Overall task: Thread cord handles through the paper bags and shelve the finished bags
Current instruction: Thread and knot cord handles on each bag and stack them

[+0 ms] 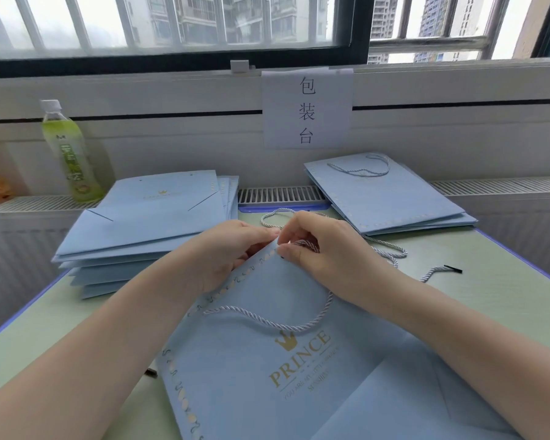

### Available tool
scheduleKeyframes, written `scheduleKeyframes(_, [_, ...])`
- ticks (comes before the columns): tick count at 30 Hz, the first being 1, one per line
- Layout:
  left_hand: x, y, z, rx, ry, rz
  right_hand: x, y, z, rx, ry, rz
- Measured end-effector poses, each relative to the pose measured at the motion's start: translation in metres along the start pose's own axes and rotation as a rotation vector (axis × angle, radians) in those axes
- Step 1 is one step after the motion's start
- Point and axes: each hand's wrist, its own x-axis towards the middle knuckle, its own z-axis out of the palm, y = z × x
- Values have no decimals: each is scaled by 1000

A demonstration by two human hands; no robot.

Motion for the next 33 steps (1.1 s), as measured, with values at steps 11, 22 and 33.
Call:
scheduleKeyframes(11, [-3, 2, 4, 355, 98, 229, 6, -4, -23, 1130, 284, 352])
scheduleKeyframes(22, [-7, 11, 1, 446, 354, 510, 10, 2, -34, 199, 73, 373])
scheduleKeyframes(33, [-6, 9, -4, 850, 556, 929, 10, 21, -59, 592, 3, 395])
